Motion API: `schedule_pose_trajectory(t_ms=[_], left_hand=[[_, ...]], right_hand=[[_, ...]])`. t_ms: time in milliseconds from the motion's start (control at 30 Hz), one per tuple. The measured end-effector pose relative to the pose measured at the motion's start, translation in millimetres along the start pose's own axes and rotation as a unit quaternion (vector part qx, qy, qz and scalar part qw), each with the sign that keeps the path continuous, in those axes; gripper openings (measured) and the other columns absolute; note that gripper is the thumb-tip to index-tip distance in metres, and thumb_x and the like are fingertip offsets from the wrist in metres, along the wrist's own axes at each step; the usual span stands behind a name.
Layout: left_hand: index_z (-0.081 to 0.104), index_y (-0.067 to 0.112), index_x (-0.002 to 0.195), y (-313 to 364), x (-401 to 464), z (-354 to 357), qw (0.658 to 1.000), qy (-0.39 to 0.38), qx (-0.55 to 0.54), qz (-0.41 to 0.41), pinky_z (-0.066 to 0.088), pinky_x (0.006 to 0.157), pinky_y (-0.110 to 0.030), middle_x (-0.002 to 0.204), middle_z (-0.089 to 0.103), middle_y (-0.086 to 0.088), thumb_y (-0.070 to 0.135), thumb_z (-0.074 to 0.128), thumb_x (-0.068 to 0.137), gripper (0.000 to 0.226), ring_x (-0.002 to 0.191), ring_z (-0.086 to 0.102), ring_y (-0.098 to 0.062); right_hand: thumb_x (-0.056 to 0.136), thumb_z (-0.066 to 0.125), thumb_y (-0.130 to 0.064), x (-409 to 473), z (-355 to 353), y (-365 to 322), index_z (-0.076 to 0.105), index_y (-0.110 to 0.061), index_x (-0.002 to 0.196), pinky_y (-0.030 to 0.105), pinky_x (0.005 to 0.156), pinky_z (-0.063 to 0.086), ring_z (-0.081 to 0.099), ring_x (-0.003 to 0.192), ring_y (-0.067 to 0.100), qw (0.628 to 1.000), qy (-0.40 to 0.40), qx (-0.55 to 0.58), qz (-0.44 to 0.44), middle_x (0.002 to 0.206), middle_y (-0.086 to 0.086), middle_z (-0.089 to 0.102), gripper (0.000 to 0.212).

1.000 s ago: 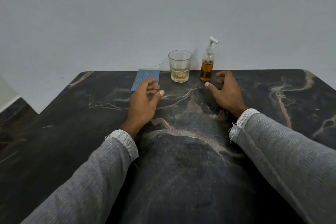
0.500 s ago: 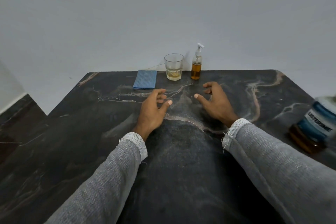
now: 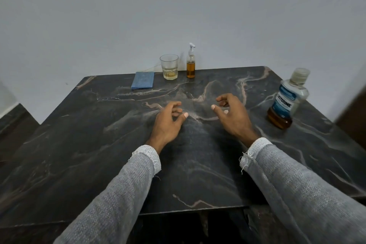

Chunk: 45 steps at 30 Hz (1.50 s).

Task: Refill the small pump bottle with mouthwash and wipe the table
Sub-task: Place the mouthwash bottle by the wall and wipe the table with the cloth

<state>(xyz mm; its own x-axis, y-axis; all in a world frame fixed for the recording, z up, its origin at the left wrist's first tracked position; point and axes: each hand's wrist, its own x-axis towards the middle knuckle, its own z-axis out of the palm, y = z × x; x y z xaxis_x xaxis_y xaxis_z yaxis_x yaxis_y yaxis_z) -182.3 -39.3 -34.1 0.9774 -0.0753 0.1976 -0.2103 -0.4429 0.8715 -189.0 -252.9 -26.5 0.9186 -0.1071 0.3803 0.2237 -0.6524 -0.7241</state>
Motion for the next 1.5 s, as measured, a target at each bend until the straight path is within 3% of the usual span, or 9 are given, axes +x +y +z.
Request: schedule_pose_trajectory(t_ms=[133, 267, 467, 667, 900, 1033, 1300, 1400, 1500], left_hand=[[0.053, 0.020, 0.130, 15, -9, 19, 1.000, -0.010, -0.007, 0.015, 0.051, 0.092, -0.026, 0.110, 0.062, 0.007, 0.026, 0.067, 0.090, 0.043, 0.102, 0.061, -0.006], [0.053, 0.019, 0.130, 23, -16, 38, 1.000, -0.018, -0.008, 0.025, 0.049, 0.085, -0.019, 0.111, 0.063, 0.005, 0.026, 0.067, 0.090, 0.043, 0.100, 0.061, -0.005], [0.052, 0.019, 0.131, 30, -19, 49, 0.999, -0.019, 0.010, 0.030, 0.048, 0.085, -0.021, 0.110, 0.061, 0.007, 0.027, 0.067, 0.089, 0.045, 0.101, 0.061, -0.009], [0.050, 0.022, 0.131, 34, -15, 45, 0.999, -0.022, 0.026, 0.028, 0.047, 0.084, -0.023, 0.113, 0.059, 0.008, 0.028, 0.066, 0.090, 0.045, 0.103, 0.060, -0.010], [0.050, 0.021, 0.132, 31, -13, 41, 0.999, -0.018, 0.038, 0.028, 0.051, 0.093, -0.032, 0.116, 0.061, 0.005, 0.028, 0.066, 0.090, 0.046, 0.105, 0.060, -0.011], [0.050, 0.021, 0.133, 31, -11, 43, 0.999, -0.020, 0.042, 0.027, 0.051, 0.091, -0.030, 0.119, 0.061, 0.003, 0.028, 0.066, 0.090, 0.046, 0.105, 0.060, -0.011], [0.049, 0.021, 0.133, 35, -7, 47, 0.998, -0.026, 0.054, 0.026, 0.050, 0.091, -0.030, 0.119, 0.061, 0.003, 0.028, 0.066, 0.090, 0.047, 0.105, 0.059, -0.011], [0.048, 0.022, 0.134, 35, -4, 44, 0.996, -0.027, 0.077, 0.025, 0.050, 0.093, -0.032, 0.122, 0.061, 0.003, 0.029, 0.065, 0.090, 0.047, 0.106, 0.059, -0.011], [0.048, 0.022, 0.134, 35, 2, 40, 0.994, -0.025, 0.105, 0.028, 0.051, 0.097, -0.038, 0.123, 0.061, 0.002, 0.029, 0.065, 0.090, 0.047, 0.109, 0.058, -0.014]], right_hand=[[0.091, 0.064, -0.031, -18, -36, 13, 0.059, -0.025, 0.097, 0.017, 0.069, 0.042, 0.057, 0.085, 0.005, 0.994, 0.112, 0.004, 0.008, 0.097, -0.004, 0.059, 0.010], [0.091, 0.062, -0.035, -35, -72, 32, 0.055, -0.024, 0.089, 0.018, 0.067, 0.043, 0.053, 0.079, 0.007, 0.977, 0.209, -0.052, -0.005, 0.093, -0.003, 0.057, 0.013], [0.085, 0.069, -0.038, -48, -104, 55, 0.044, -0.022, 0.106, 0.044, 0.088, 0.053, 0.052, 0.105, 0.023, 0.951, 0.297, -0.070, 0.041, 0.110, -0.002, 0.041, 0.036], [0.077, 0.079, -0.039, -43, -106, 72, 0.040, -0.013, 0.123, 0.044, 0.099, 0.047, 0.047, 0.117, 0.023, 0.952, 0.274, -0.034, 0.130, 0.125, 0.007, 0.045, 0.065], [0.082, 0.077, -0.028, -33, -99, 79, 0.038, -0.017, 0.128, 0.036, 0.096, 0.048, 0.055, 0.114, 0.018, 0.957, 0.227, 0.054, 0.170, 0.129, 0.005, 0.055, 0.062], [0.086, 0.072, -0.026, -31, -93, 80, 0.043, -0.016, 0.128, 0.030, 0.092, 0.045, 0.056, 0.116, 0.019, 0.964, 0.202, 0.056, 0.166, 0.131, 0.004, 0.057, 0.052], [0.086, 0.072, -0.020, -25, -81, 68, 0.045, -0.018, 0.131, 0.018, 0.088, 0.041, 0.051, 0.110, 0.004, 0.989, 0.035, 0.094, 0.109, 0.123, -0.010, 0.054, 0.053], [0.085, 0.072, -0.016, -25, -76, 69, 0.046, -0.018, 0.130, 0.007, 0.082, 0.040, 0.052, 0.111, 0.006, 0.989, 0.035, 0.098, 0.102, 0.123, -0.009, 0.054, 0.052], [0.086, 0.072, -0.014, -23, -73, 72, 0.047, -0.021, 0.128, 0.013, 0.085, 0.043, 0.054, 0.112, 0.008, 0.988, 0.037, 0.104, 0.103, 0.129, -0.002, 0.057, 0.049]])
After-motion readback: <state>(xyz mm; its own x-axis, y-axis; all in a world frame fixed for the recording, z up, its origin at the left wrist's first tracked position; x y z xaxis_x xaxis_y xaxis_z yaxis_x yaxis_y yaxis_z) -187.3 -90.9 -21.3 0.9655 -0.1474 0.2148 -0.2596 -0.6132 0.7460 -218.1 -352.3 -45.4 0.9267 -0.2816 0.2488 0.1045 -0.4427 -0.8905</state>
